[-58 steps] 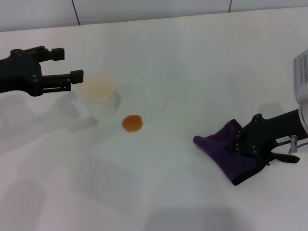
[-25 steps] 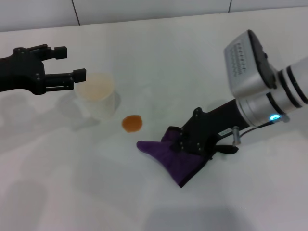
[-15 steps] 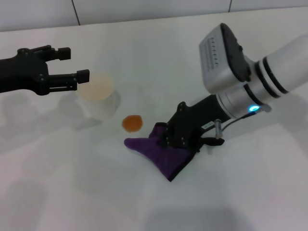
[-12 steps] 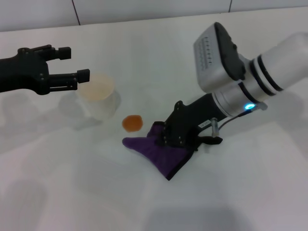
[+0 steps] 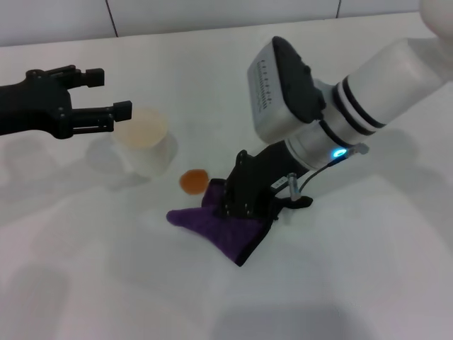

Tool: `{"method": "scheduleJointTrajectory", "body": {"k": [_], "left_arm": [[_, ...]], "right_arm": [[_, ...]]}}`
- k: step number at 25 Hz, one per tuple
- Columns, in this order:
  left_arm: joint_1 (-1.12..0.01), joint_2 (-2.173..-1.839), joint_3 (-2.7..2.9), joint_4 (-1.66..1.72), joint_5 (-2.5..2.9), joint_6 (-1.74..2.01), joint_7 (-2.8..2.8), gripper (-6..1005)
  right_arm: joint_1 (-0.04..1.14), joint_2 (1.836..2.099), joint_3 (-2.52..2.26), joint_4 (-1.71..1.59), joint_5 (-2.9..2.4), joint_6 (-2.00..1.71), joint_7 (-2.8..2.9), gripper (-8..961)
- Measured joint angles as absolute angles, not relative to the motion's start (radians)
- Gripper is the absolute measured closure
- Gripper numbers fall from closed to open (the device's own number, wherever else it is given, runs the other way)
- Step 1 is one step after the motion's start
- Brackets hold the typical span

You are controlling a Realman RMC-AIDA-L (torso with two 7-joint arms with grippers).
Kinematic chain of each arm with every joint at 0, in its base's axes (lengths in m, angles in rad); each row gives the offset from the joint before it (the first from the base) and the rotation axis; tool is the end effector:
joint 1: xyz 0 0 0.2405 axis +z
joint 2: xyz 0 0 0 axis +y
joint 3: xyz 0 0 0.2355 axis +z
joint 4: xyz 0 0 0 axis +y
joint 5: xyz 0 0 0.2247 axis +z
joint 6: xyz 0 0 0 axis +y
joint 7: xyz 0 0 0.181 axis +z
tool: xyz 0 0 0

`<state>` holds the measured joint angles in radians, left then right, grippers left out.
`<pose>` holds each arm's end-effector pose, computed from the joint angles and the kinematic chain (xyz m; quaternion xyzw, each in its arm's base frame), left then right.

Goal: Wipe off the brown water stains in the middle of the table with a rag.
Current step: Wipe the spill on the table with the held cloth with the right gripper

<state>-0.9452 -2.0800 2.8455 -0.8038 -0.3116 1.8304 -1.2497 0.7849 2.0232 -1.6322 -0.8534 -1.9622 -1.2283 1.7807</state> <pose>-0.2143 0.3779 0.0313 -0.9449 -0.1766 -0.2283 0.1544 0.1338 0.3632 -0.1169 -0.9991 0.0246 -0.0346 0.0097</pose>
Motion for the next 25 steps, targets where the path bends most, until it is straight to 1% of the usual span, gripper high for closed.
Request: {"method": "scheduleJointTrajectory", "body": {"k": [10,25], "left_arm": [[-0.949,-2.082,2.846,-0.803,-0.314,1.830,-1.249,138],[-0.953,-2.082,2.845,-0.802,-0.312,1.827,-1.249,138]], "right_arm": [[0.819,2.026,-1.686,-0.851,-1.958,-1.169,1.813,900],[0.819,2.026,-1.724,-0.853,-1.967,-1.048,1.872,900]]}}
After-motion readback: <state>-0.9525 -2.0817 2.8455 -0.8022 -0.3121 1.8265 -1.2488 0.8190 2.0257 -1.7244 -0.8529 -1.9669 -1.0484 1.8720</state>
